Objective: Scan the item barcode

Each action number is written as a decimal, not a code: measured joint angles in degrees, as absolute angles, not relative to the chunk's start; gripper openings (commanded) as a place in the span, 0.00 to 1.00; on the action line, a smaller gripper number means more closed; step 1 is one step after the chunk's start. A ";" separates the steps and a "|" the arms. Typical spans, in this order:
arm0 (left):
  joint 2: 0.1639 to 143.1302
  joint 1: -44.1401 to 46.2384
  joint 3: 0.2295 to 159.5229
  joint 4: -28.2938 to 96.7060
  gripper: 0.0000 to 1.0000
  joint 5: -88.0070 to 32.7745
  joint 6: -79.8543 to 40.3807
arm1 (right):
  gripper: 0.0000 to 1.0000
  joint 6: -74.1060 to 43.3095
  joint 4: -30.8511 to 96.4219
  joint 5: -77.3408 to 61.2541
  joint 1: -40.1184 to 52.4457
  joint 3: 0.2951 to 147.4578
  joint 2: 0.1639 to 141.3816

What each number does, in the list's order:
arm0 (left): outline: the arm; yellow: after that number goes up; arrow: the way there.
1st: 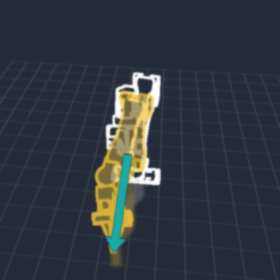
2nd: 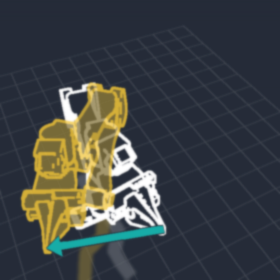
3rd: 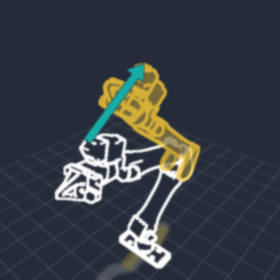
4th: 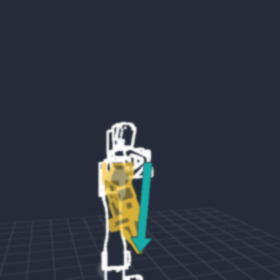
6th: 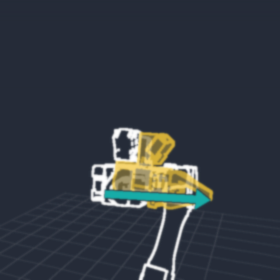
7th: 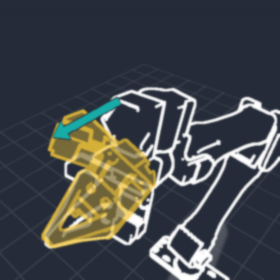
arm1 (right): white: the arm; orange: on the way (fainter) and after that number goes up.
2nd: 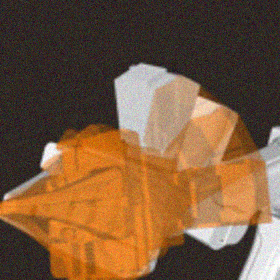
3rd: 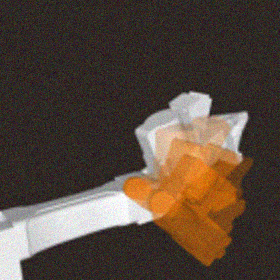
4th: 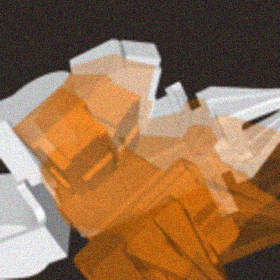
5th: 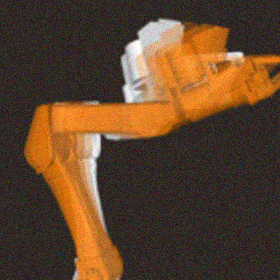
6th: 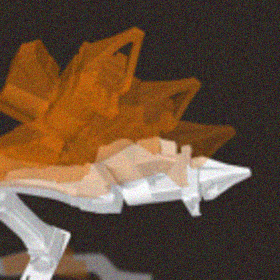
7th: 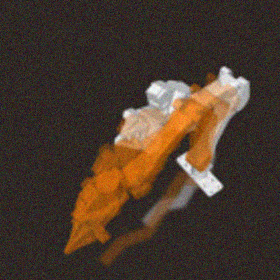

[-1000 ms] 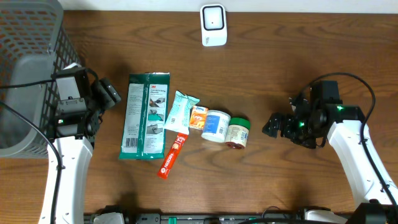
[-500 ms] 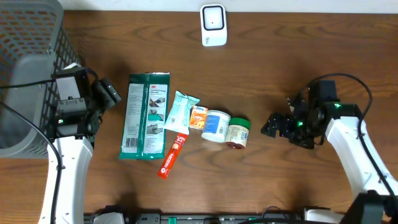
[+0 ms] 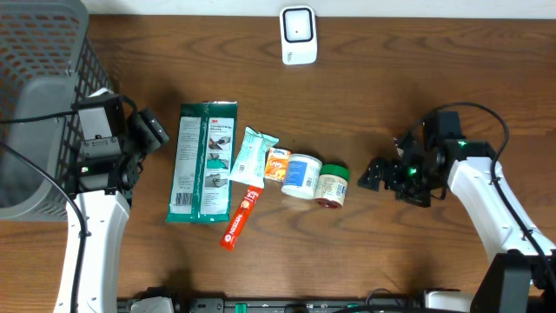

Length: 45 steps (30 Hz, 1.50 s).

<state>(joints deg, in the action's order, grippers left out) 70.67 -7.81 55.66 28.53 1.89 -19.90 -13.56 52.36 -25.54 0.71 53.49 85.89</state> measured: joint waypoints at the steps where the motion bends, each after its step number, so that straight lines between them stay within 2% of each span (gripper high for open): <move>1: 70.67 -7.81 55.68 28.53 0.88 1.89 -19.92 | 0.99 -14.11 51.27 -26.22 0.99 53.17 85.89; 9: 70.65 -7.81 55.66 28.53 0.88 1.89 -19.90 | 0.94 -20.71 38.00 -30.20 5.93 47.22 85.89; 14: 70.65 -7.81 55.66 28.53 0.88 1.87 -19.90 | 0.95 -24.34 34.57 -28.84 9.26 45.50 85.89; 17: 70.65 -7.81 55.68 28.53 0.88 1.89 -19.90 | 0.90 -25.74 33.36 -28.12 10.85 45.47 85.89; 23: 70.65 -7.81 55.68 28.56 0.88 1.89 -19.90 | 0.83 -27.22 35.20 -26.46 14.04 45.52 85.89; 29: 70.65 -7.81 55.66 28.53 0.88 1.87 -19.90 | 0.78 -27.88 44.77 -22.92 14.26 51.33 85.84; 31: 70.65 -7.81 55.66 28.53 0.88 1.89 -19.90 | 0.72 -27.92 46.02 -21.56 14.87 54.22 85.76; 33: 70.65 -7.81 55.66 28.53 0.88 1.87 -19.90 | 0.61 -28.05 45.91 -20.29 16.27 56.03 85.43; 35: 70.65 -7.81 55.68 28.53 0.88 1.89 -19.90 | 0.36 -28.53 45.32 -18.83 18.46 56.53 85.19; 37: 70.65 -7.81 55.66 28.53 0.88 1.87 -19.90 | 0.19 -29.39 44.71 -16.95 21.04 56.53 85.14; 39: 70.65 -7.81 55.66 28.53 0.88 1.89 -19.90 | 0.06 -30.37 43.44 -14.87 23.73 56.53 85.14; 45: 70.67 -7.81 55.68 28.56 0.88 1.89 -19.90 | 0.05 -34.39 41.95 -7.57 30.89 56.53 85.14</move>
<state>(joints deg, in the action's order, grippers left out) 70.67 -7.81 55.68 28.56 1.89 -19.90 -34.39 41.95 -7.57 30.89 56.53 85.14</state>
